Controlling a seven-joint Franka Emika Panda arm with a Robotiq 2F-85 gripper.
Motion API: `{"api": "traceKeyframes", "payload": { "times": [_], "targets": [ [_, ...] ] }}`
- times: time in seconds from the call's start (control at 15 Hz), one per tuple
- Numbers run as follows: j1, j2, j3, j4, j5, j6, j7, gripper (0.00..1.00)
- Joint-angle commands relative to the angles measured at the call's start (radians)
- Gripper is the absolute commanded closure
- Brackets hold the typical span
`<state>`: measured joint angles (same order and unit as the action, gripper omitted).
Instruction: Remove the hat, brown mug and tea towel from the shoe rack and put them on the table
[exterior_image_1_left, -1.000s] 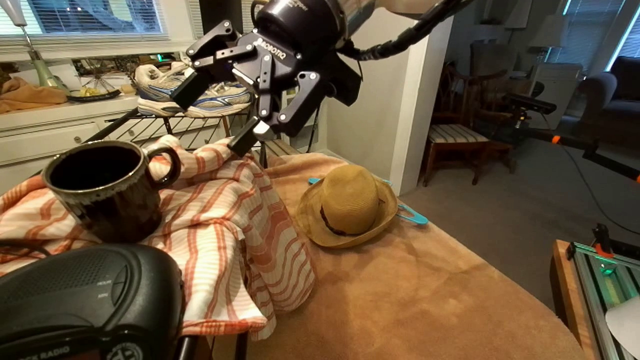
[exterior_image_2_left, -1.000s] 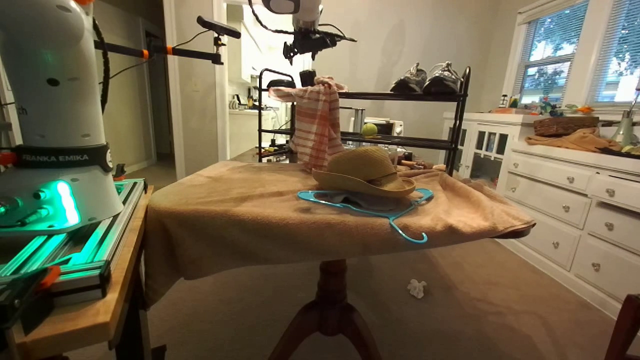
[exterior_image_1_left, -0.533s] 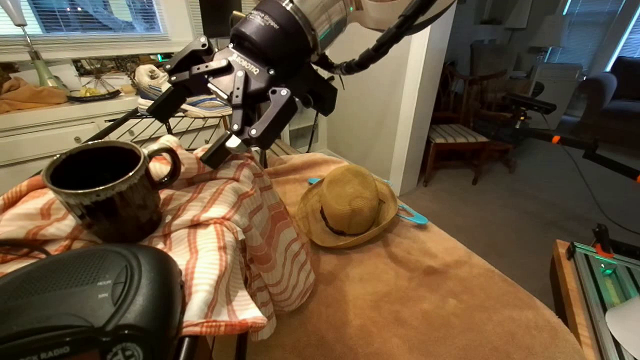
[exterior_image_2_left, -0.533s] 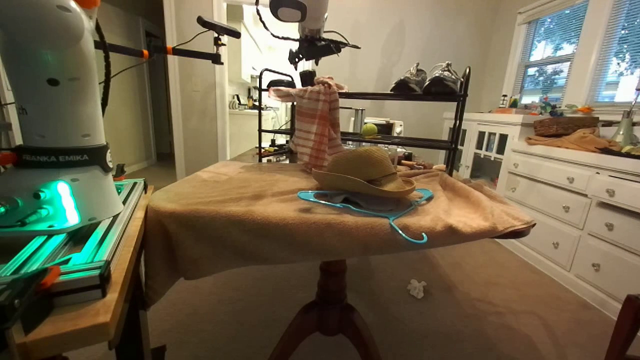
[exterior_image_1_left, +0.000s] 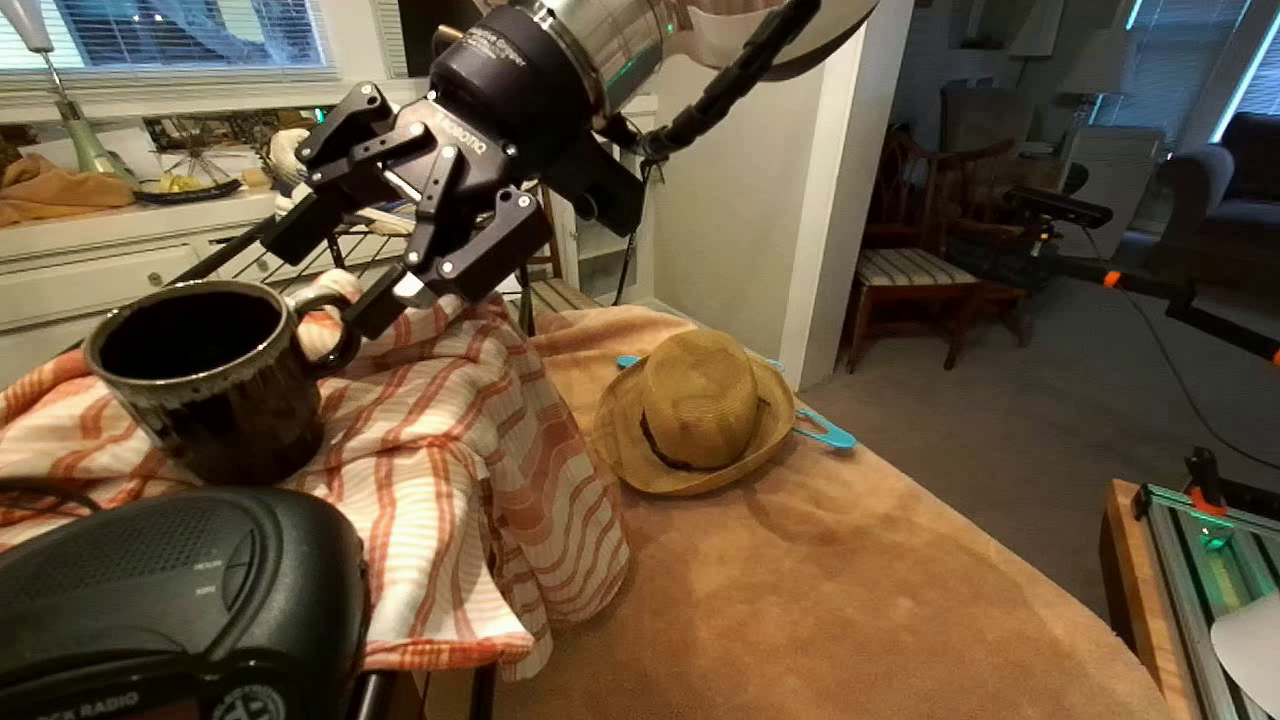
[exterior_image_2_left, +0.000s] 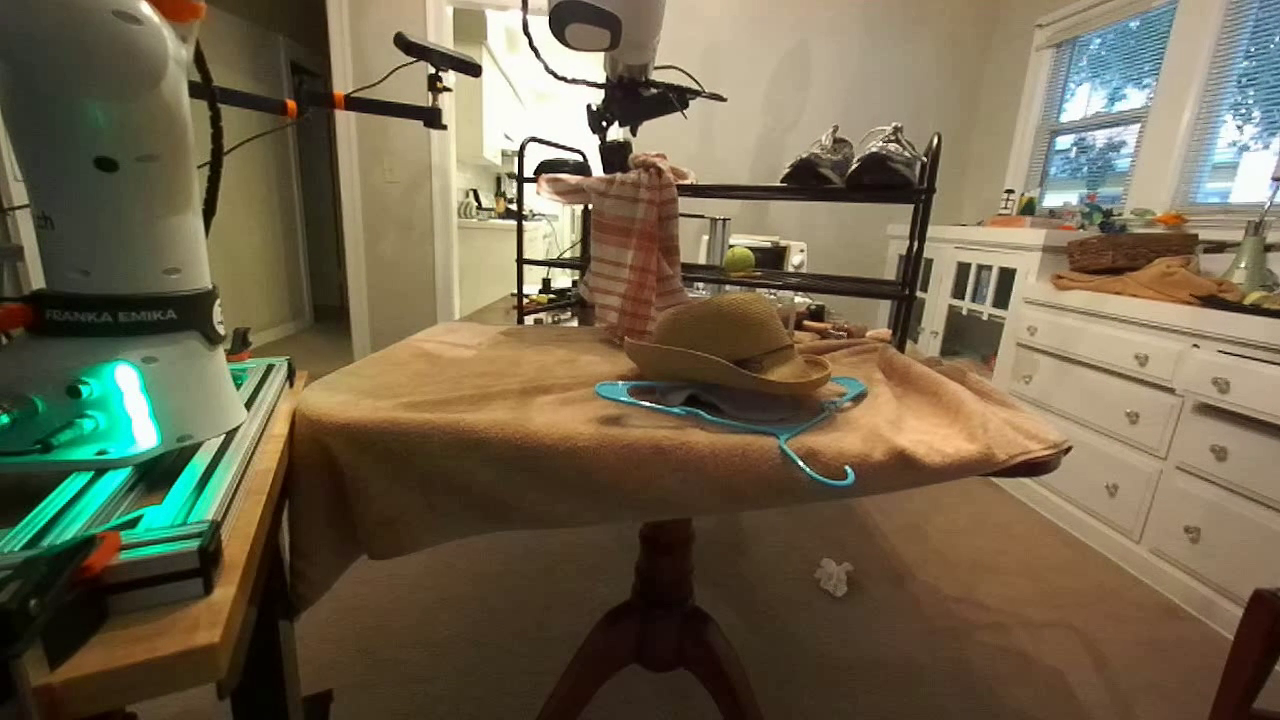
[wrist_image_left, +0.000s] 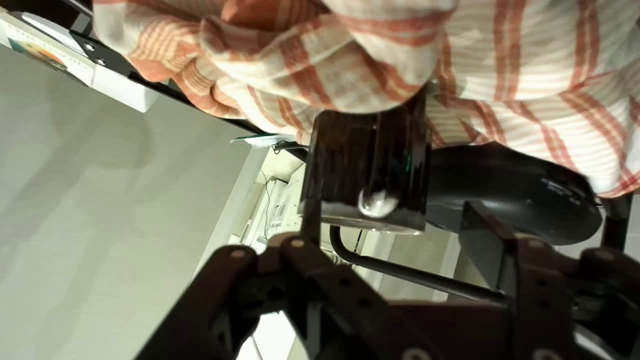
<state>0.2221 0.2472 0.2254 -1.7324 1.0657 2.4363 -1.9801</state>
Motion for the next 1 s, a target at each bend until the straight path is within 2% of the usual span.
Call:
{"api": "traceKeyframes", "payload": {
  "times": [0.0,0.27,0.33,0.4,0.53,0.6,0.73,0.8,0.93],
  "targets": [
    [-0.012,0.033,0.012,0.037,-0.021,-0.027,-0.028,0.28],
    [-0.016,0.043,0.013,0.045,-0.037,-0.046,-0.044,0.39],
    [-0.017,0.045,0.013,0.047,-0.039,-0.048,-0.047,0.47],
    [-0.019,0.047,0.014,0.050,-0.039,-0.051,-0.052,0.42],
    [-0.020,0.052,0.014,0.056,-0.042,-0.059,-0.060,0.52],
    [-0.021,0.053,0.013,0.056,-0.045,-0.062,-0.065,0.58],
    [-0.022,0.054,0.013,0.055,-0.050,-0.064,-0.069,0.82],
    [-0.022,0.054,0.013,0.055,-0.056,-0.065,-0.071,0.82],
    [-0.023,0.054,0.014,0.054,-0.061,-0.068,-0.075,0.97]
  ]
}}
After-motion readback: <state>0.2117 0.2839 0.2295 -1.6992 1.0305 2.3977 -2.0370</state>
